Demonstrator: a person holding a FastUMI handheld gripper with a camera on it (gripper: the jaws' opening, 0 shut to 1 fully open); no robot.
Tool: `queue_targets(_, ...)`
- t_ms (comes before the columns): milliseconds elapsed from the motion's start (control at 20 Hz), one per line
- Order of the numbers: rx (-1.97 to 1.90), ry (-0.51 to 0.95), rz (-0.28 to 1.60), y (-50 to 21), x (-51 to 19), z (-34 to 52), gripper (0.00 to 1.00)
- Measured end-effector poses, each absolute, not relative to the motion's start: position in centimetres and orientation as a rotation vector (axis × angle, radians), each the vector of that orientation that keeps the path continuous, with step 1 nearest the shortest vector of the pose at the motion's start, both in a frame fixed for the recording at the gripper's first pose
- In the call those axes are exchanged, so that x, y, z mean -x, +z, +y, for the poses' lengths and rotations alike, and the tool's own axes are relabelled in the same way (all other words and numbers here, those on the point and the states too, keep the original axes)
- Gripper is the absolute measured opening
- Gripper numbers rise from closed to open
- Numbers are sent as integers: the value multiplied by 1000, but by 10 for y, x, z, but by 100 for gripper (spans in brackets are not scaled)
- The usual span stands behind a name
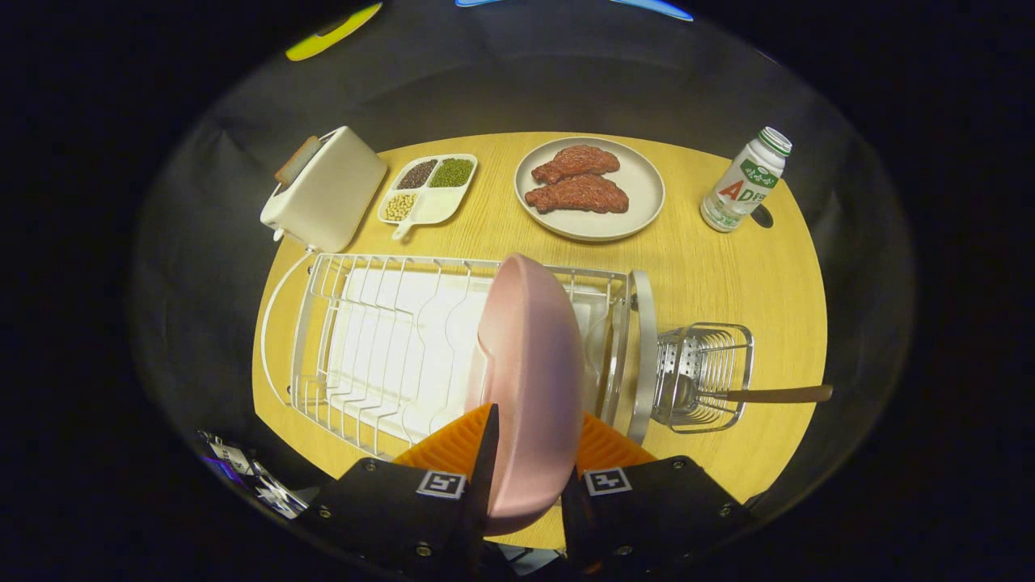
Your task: Take the plate from the dish rack, then take the spoon from the basket and place it into the plate.
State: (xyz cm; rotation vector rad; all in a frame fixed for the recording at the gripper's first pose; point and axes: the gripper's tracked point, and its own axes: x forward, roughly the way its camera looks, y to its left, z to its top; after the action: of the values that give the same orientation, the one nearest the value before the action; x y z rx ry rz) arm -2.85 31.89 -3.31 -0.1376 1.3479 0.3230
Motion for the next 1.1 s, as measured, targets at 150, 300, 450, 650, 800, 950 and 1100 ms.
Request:
queue_targets(150, 166, 315, 1346, -26, 23, 317, 34)
queue_targets(300, 238, 318, 1332, -19, 18, 315, 33)
queue_targets(450, 288, 315, 1333, -16, 19, 315, 33)
queue_targets(650, 407, 302, 1304, -10, 13, 313, 33)
queue_targets(800, 479, 300, 1258, -1, 1, 321, 28)
queue_targets(950, 511, 304, 1254, 0, 1, 323, 28)
queue_targets(1100, 523, 302, 1258, 1, 0, 322, 28)
